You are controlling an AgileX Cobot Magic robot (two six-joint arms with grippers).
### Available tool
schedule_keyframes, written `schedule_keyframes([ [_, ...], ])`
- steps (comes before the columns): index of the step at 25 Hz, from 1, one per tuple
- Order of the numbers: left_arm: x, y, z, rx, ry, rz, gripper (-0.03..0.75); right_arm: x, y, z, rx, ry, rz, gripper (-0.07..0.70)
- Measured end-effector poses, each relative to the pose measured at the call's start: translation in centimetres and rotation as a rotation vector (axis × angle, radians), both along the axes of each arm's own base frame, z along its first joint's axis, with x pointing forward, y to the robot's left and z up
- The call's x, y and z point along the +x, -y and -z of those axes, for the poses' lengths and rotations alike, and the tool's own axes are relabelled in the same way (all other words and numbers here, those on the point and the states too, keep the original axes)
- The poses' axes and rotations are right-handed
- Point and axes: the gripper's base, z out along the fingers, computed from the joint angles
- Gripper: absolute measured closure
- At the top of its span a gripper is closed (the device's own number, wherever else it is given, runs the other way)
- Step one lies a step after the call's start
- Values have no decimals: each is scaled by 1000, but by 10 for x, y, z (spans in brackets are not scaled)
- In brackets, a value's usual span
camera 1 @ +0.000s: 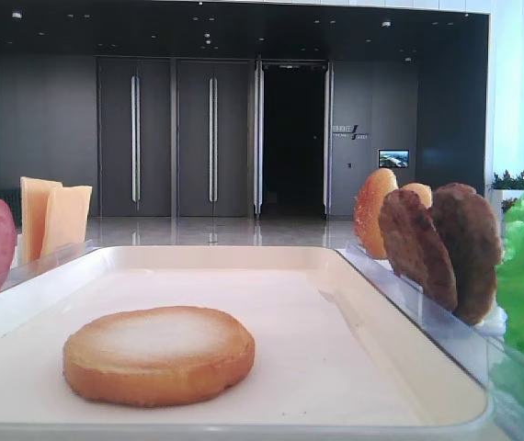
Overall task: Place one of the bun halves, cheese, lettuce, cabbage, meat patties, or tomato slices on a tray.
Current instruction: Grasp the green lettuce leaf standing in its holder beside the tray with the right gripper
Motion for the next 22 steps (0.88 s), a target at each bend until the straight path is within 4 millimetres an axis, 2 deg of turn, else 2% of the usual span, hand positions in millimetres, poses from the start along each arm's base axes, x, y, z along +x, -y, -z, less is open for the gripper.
schedule_keyframes([
  [22,0,0,0,0,0,0,388,0,0,0,1,0,1,326],
])
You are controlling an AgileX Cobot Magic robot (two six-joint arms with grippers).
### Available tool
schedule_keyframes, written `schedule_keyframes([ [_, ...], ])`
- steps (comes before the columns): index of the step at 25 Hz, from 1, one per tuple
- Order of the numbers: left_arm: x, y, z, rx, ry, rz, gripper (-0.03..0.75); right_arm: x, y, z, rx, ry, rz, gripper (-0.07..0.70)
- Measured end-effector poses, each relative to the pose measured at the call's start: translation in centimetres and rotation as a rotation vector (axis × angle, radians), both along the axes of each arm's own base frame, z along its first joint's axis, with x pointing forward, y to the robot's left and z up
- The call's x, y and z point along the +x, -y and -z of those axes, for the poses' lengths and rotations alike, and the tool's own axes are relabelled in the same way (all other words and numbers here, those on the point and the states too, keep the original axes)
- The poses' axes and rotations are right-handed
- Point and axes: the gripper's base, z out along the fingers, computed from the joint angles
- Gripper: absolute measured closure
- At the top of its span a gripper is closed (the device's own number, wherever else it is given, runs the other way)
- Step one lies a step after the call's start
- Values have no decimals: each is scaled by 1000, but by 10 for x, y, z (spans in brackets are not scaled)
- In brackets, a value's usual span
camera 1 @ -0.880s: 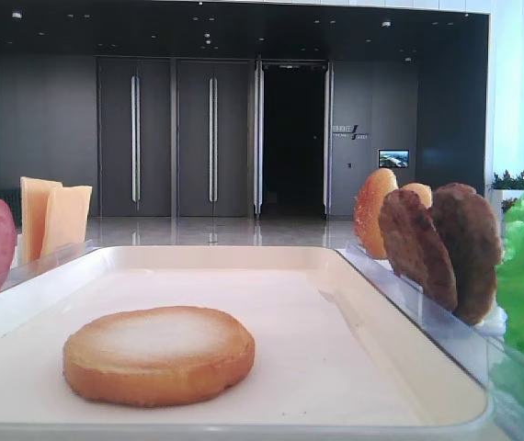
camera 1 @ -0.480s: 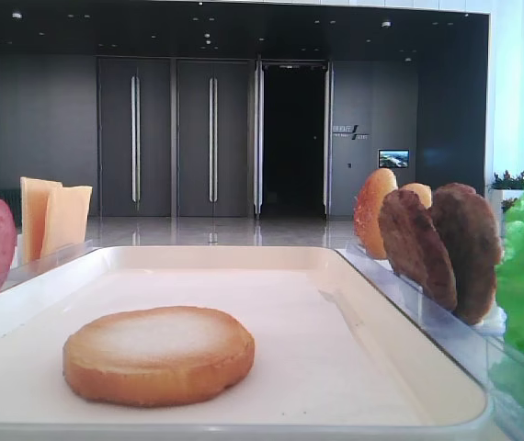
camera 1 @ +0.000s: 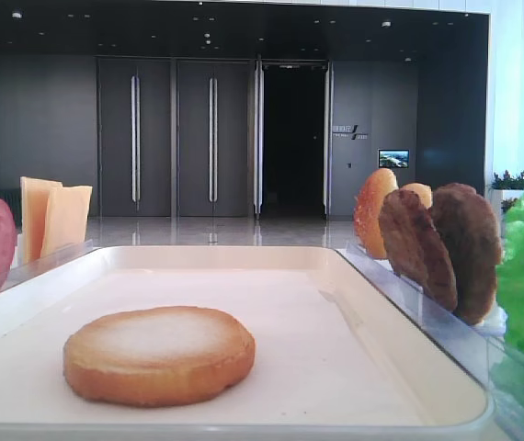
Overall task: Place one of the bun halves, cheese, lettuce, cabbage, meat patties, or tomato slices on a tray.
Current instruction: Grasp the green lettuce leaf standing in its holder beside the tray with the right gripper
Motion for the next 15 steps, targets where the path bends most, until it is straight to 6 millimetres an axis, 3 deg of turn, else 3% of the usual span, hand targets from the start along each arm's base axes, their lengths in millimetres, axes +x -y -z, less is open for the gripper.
schedule_keyframes([
  [9,0,0,0,0,0,0,388,-1,0,0,44,-10,23,326],
  [15,0,0,0,0,0,0,388,11,-2,-17,54,-161,35,326],
])
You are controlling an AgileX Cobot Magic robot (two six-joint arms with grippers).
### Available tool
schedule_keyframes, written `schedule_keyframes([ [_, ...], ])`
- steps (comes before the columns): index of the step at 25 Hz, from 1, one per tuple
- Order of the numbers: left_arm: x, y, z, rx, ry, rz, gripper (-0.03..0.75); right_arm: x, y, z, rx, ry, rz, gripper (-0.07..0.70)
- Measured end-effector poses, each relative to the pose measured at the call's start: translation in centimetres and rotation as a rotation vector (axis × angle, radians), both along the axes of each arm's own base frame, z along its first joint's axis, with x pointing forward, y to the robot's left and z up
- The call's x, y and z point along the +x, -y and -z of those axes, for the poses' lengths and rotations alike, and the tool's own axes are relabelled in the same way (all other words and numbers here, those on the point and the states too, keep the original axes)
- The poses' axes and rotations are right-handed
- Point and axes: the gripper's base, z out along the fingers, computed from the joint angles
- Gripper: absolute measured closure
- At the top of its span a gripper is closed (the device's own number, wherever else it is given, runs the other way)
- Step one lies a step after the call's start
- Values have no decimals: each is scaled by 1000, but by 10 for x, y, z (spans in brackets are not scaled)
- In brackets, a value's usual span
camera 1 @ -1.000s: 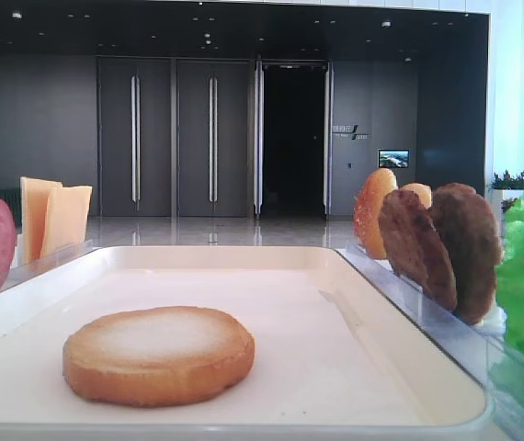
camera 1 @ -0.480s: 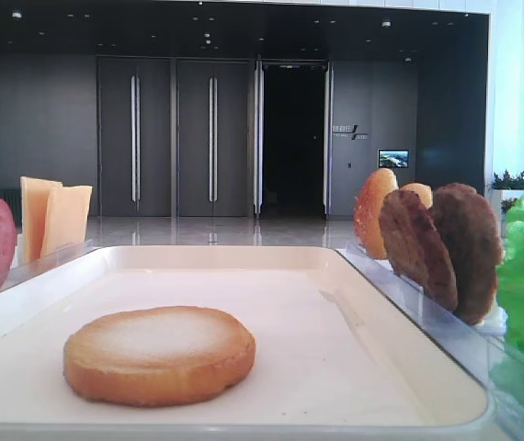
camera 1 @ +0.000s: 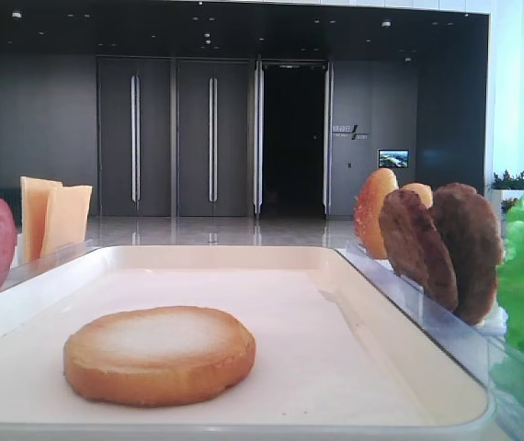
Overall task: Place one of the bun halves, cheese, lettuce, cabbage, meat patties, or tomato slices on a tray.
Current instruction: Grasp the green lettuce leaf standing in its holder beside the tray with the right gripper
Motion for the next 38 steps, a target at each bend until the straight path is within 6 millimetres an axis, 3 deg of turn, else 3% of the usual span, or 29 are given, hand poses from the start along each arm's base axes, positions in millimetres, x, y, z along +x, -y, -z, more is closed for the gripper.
schedule_keyframes([
  [7,0,0,0,0,0,0,388,40,-4,-36,27,-136,28,326],
  [11,0,0,0,0,0,0,388,68,-7,-46,29,-219,30,326],
  [15,0,0,0,0,0,0,388,100,-10,-45,21,-329,34,326],
  [20,0,0,0,0,0,0,388,138,-13,-27,4,-499,38,326],
  [25,0,0,0,0,0,0,388,145,-14,-21,-12,-539,14,318],
  [31,0,0,0,0,0,0,388,144,-18,-22,4,-532,-49,224],
  [38,0,0,0,0,0,0,388,143,-28,-23,94,-537,-89,210],
])
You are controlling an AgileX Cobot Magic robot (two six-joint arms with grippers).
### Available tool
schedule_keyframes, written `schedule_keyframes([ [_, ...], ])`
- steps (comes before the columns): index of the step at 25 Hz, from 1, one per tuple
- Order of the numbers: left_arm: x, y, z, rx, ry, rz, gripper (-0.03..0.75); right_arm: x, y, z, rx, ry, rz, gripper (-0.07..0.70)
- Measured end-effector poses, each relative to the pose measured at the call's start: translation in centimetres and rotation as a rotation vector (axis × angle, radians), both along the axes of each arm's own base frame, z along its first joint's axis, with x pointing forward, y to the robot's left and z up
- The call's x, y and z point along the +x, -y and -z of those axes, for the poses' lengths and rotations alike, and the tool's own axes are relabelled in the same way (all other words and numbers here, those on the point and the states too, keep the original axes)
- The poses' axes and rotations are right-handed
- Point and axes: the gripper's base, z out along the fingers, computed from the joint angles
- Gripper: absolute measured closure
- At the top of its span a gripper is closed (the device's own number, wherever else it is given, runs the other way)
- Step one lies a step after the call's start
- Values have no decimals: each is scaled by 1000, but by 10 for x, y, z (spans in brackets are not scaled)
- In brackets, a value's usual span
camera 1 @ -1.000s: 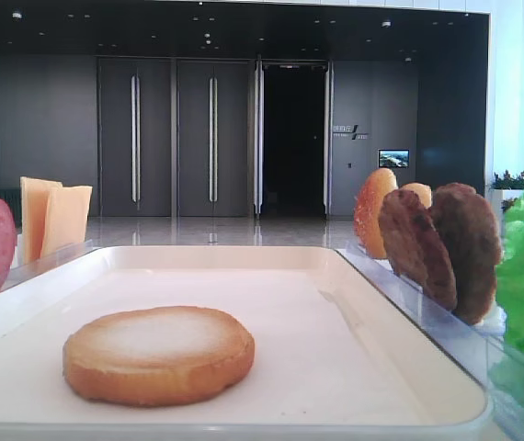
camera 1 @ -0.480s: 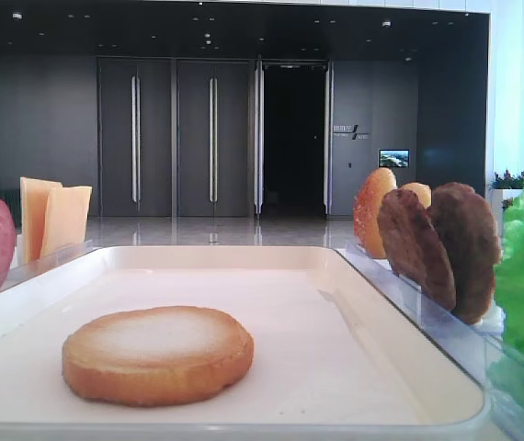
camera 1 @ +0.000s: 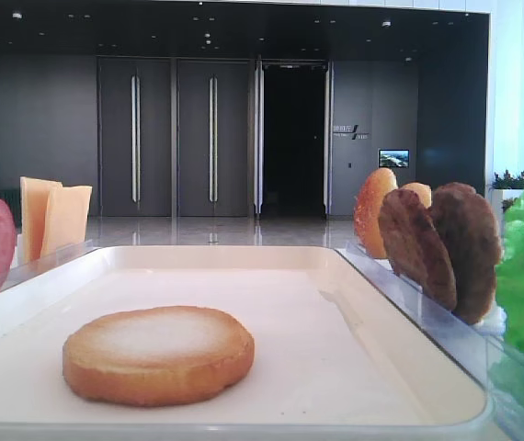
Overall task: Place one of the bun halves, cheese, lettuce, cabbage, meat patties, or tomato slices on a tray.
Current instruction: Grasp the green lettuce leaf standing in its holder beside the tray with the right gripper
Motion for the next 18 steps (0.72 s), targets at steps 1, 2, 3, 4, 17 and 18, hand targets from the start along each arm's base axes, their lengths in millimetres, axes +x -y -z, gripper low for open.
schedule_keyframes([
  [1,0,0,0,0,0,0,388,-1,-3,0,12,-1,-13,210],
  [2,0,0,0,0,0,0,388,-1,-6,0,22,-3,-30,210],
  [3,0,0,0,0,0,0,388,-2,-10,-1,30,-7,-38,210],
  [4,0,0,0,0,0,0,388,-3,-14,-1,37,-13,-49,210],
  [17,0,0,0,0,0,0,388,-27,-57,0,70,-96,-129,210],
  [18,0,0,0,0,0,0,388,-27,-57,0,65,-95,-124,210],
])
